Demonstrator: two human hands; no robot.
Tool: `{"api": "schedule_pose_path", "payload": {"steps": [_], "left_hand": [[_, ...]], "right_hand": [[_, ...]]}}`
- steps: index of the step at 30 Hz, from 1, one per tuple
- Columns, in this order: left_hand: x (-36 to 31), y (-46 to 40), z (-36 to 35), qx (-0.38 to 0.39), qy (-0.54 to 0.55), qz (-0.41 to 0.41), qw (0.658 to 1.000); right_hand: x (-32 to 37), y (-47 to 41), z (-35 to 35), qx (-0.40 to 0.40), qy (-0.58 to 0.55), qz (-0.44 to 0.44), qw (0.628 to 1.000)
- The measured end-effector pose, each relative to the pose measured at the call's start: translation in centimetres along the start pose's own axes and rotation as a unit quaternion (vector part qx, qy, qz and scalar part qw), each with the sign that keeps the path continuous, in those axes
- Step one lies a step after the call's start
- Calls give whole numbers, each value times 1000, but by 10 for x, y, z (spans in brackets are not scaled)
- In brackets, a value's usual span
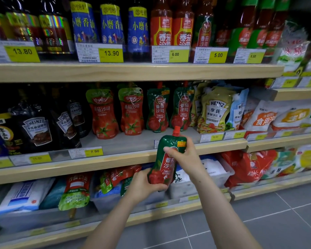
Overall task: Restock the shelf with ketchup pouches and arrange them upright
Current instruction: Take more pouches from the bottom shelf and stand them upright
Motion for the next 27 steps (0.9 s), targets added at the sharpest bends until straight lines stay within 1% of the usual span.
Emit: {"api": "schedule_pose_path", "payload": {"steps": [3, 6, 7, 10, 11, 12, 13, 14, 15, 16, 17, 19, 21, 23, 27], "left_hand": [[-8, -6, -5, -46, 11, 0, 999], [-21, -13, -13, -58, 25, -17, 998], [-26, -13, -14, -58, 16, -24, 998], [-40, -14, -8, -61, -34, -61, 996], [-44, -14, -1, -74, -61, -81, 992], [-47, -14, 8, -110, -105, -120, 981], [-50, -16, 19, -163, -166, -180, 956], [-52, -19, 30, -219, -242, -248, 912], [-52, -22, 41, -261, -313, -297, 864], [-50, -27, 53, -278, -367, -316, 830], [-46, -33, 63, -276, -409, -308, 814], [-32, -39, 77, -244, -469, -249, 812], [-15, -37, 84, -213, -507, -203, 810], [-4, -35, 86, -200, -534, -191, 799], [3, -39, 85, -207, -555, -189, 783]], "right_hand": [[-21, 11, -8, -40, 28, -19, 999], [-31, 13, -15, -103, 110, -28, 988], [-32, 13, -14, -121, 119, -28, 985], [-25, 12, -3, -136, 80, -3, 988], [-21, 11, 4, -138, 64, 10, 988], [-15, 9, 11, -139, 52, 23, 989], [-8, 7, 19, -137, 41, 42, 989], [1, 4, 26, -135, 37, 67, 988], [12, -1, 33, -133, 43, 98, 985], [23, -6, 39, -136, 56, 129, 981], [34, -12, 44, -142, 72, 154, 975], [49, -26, 49, -163, 114, 180, 963], [53, -43, 49, -179, 144, 186, 955], [49, -60, 50, -181, 168, 171, 954], [34, -84, 50, -186, 242, 128, 944]]}}
Point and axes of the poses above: each hand's wrist, its own y-axis away from the middle knuckle, its own z-axis out of the back of the hand, x = y × z, the point moved 2 cm from there along -y, towards the middle knuckle, and after that the axes turned 8 degrees about -z, right-handed, at the moved point
